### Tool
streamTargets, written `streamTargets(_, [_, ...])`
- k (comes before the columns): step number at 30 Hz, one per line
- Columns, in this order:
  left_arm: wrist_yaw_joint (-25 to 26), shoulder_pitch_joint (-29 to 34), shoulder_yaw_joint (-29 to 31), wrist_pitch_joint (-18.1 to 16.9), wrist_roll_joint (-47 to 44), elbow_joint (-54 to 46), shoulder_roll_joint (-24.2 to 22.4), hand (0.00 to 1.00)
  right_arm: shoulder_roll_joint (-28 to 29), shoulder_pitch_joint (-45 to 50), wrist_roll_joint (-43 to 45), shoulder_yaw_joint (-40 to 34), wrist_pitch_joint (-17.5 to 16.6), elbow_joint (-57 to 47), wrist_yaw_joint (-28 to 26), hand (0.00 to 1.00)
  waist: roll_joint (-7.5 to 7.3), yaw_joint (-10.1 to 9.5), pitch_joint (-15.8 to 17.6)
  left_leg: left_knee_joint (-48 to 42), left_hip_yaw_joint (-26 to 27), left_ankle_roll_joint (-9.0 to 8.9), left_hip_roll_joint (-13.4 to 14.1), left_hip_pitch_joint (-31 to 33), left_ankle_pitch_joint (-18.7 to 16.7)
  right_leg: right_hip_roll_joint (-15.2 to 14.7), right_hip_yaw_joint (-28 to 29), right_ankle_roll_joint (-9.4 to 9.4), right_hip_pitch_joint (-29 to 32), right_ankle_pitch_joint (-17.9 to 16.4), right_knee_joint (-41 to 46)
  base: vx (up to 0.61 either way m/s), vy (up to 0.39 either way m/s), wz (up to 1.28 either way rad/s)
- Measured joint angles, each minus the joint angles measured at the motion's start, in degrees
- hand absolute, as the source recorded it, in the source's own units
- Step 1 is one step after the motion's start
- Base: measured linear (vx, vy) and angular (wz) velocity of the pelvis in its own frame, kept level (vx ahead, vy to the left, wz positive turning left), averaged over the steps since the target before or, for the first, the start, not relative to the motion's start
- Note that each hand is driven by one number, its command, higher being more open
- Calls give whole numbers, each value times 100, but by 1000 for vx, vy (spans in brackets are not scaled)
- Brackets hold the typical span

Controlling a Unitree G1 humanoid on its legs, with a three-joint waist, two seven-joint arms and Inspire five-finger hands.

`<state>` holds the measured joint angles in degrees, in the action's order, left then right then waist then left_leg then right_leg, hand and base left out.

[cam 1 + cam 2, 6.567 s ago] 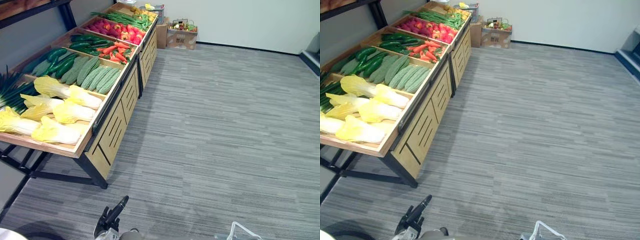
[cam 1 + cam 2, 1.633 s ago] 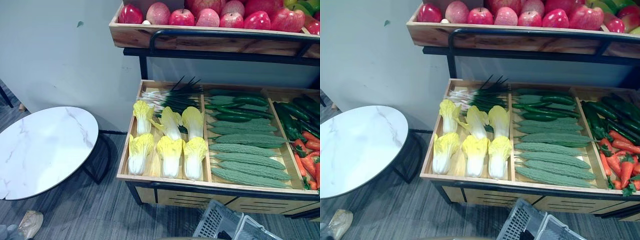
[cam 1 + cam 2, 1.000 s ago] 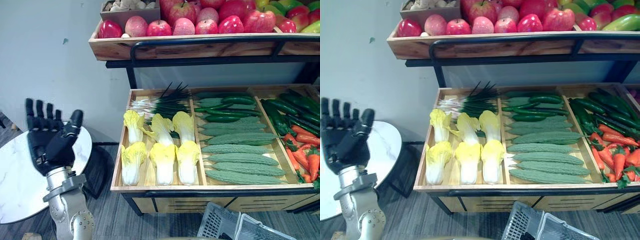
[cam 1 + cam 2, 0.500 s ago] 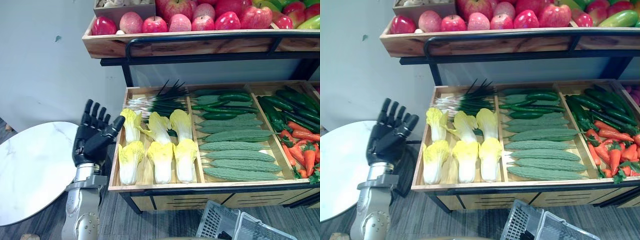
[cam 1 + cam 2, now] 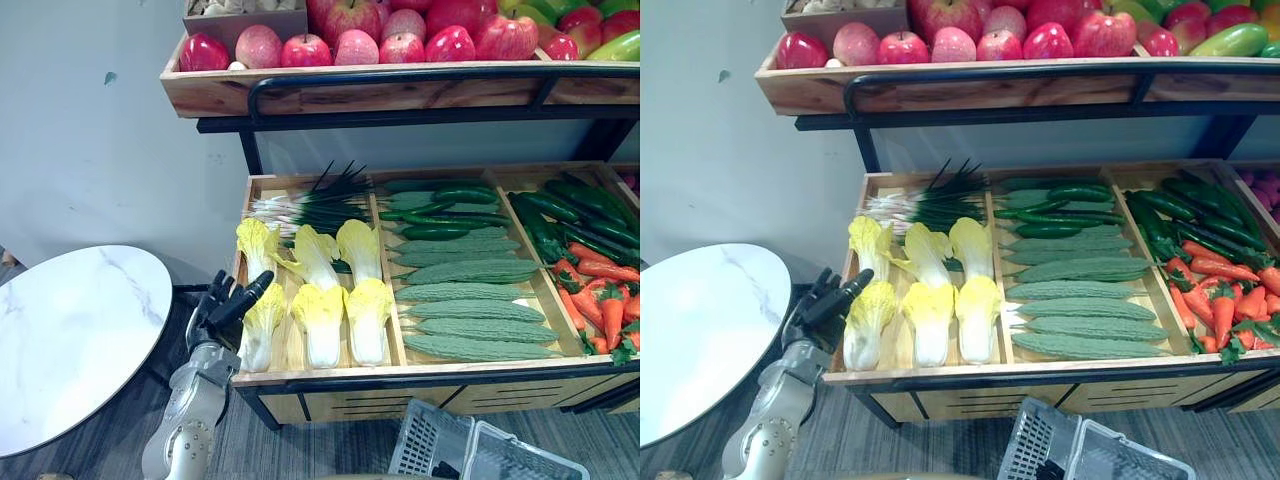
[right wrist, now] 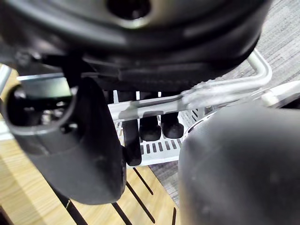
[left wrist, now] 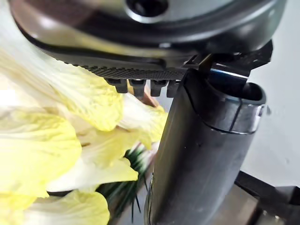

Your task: Pick vegetable in the basket

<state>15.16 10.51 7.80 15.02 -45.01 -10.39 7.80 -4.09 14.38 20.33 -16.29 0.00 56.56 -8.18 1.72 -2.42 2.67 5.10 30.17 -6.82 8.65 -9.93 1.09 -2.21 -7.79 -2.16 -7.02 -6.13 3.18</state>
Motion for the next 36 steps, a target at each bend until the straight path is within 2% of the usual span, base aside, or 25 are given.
streamTargets(4, [51, -21, 190, 8, 85, 131, 148, 100, -1, 9, 6, -1, -2, 0, -3, 0, -12, 1, -7, 1, 13, 1, -3, 0, 0, 0, 26, 11, 8, 7, -2, -48, -25, -3])
streamTargets(9, [60, -34, 738, 7, 304, 247, 326, 100, -7, 27, 11, -2, -3, -1, -23, 0, -8, -11, -12, 2, 12, 8, -6, 9, 11, 0, 29, 21, 7, 13, -11, -13, -9, -1])
streamTargets(13, [-128, -36, 1047, 60, 304, 505, 445, 100, -11, 34, 10, -2, 1, -1, -33, 0, -6, -27, -18, 1, 3, 4, -8, 20, 16, -1, 17, 22, 7, 14, -18, 0, 0, 0])
streamTargets(23, [-701, -75, 1054, 333, 298, 733, 522, 100, -50, 28, 11, -1, 45, -23, -55, 0, 26, -14, -36, 0, 15, -4, -3, 25, 21, 3, 27, 29, 14, 18, -27, 0, 0, 0])
streamTargets(36, [-1674, -710, 895, 819, 1322, 1422, 1480, 100, -141, 14, 10, 3, 141, -127, -104, 0, 119, -3, -30, 0, 130, -7, 0, 36, 23, 14, 139, 70, 80, 45, -25, -2, -2, -4])
